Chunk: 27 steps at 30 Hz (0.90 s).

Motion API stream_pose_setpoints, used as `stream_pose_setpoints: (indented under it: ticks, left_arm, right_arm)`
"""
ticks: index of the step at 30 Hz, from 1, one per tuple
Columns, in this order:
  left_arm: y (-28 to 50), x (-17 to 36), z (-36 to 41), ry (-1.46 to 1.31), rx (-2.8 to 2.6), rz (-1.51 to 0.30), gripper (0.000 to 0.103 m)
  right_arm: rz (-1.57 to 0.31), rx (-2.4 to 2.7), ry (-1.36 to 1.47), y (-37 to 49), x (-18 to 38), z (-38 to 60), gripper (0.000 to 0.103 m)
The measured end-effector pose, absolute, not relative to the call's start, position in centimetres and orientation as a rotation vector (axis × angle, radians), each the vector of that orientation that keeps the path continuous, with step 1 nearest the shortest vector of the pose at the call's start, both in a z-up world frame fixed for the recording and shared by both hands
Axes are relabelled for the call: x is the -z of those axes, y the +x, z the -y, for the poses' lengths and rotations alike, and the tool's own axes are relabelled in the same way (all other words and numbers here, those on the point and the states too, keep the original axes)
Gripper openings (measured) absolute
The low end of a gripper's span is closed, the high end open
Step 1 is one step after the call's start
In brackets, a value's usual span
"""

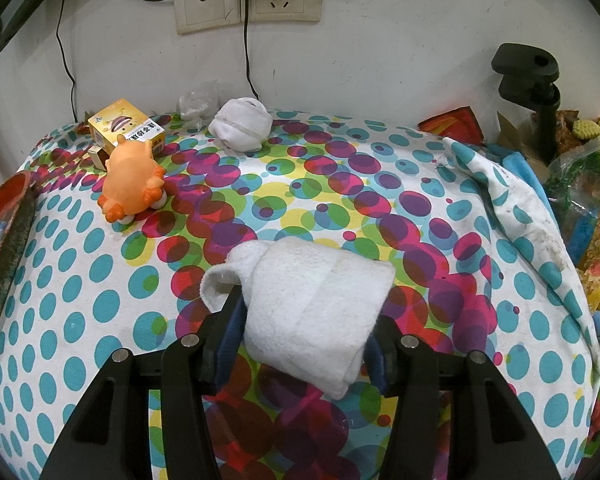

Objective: Organize objects
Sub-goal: 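Lower the yellow box into the red tray and open the left gripper, then lift the left gripper away from the red tray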

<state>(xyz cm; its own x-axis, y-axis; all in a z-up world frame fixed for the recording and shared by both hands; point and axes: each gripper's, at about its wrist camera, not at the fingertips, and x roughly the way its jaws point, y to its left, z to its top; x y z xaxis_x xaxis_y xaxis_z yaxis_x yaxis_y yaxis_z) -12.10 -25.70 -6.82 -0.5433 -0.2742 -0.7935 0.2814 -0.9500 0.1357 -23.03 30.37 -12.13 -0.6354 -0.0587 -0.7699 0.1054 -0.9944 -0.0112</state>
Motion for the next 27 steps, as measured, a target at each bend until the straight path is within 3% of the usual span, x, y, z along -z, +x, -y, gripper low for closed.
stream_pose_setpoints:
  ticks: [8, 27]
  left_arm:
    - [-8.5, 5.3, 22.6, 1.221, 2.57, 0.033, 0.07]
    - [4.6, 5.3, 20.2, 1.097, 2.631, -0.084, 0.07]
  right_arm:
    - [-0.084, 2.759, 1.296, -23.0, 12.1, -30.3, 0.05]
    - [-0.119, 2.76, 1.285, -23.0, 12.1, -30.5, 0.046]
